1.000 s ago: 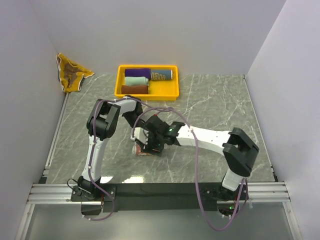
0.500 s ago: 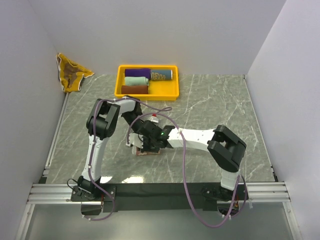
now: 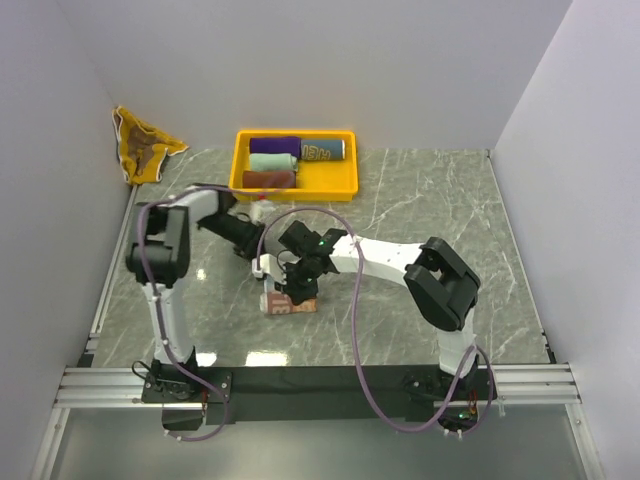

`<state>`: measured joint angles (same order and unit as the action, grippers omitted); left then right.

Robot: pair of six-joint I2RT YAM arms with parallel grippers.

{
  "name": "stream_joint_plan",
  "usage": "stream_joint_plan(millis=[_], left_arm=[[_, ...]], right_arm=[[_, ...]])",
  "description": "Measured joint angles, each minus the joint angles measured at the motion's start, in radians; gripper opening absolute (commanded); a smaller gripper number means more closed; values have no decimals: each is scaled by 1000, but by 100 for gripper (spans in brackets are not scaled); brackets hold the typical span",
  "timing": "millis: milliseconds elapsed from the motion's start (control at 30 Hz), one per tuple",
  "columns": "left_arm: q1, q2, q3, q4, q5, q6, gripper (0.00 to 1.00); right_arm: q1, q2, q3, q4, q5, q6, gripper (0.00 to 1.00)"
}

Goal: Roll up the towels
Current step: Roll the towel

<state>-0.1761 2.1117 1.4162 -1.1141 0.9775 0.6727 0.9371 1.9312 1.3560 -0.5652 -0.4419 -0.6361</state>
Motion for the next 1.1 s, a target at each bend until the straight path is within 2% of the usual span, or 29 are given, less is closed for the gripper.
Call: stream_joint_plan(millis=[133, 267, 367, 467, 567, 700, 900, 1100], left_arm=[[151, -103, -26, 99, 21, -40, 48], [267, -311, -156, 256, -8, -108, 52], [299, -528, -299, 359, -61, -137, 52], [274, -748, -432, 447, -115, -135, 54], [181, -927, -550, 505, -177, -95, 57], [-26, -1033, -660, 535, -248, -18, 60], [-282, -1067, -765, 584, -345, 72, 61], [-469, -1009, -800, 678, -436, 117, 61]], right_arm=[[-15, 24, 30, -67, -103, -9, 0], [-66, 109, 120, -168, -240, -8, 0], [-118, 187, 192, -240, -367, 3, 0], [-174, 261, 245, -299, -497, 13, 0], [-213, 317, 275, -350, -598, 18, 0], [-240, 420, 361, -468, -698, 16, 0], [-262, 510, 418, -573, -799, 21, 0], [-283, 533, 418, -599, -836, 22, 0]])
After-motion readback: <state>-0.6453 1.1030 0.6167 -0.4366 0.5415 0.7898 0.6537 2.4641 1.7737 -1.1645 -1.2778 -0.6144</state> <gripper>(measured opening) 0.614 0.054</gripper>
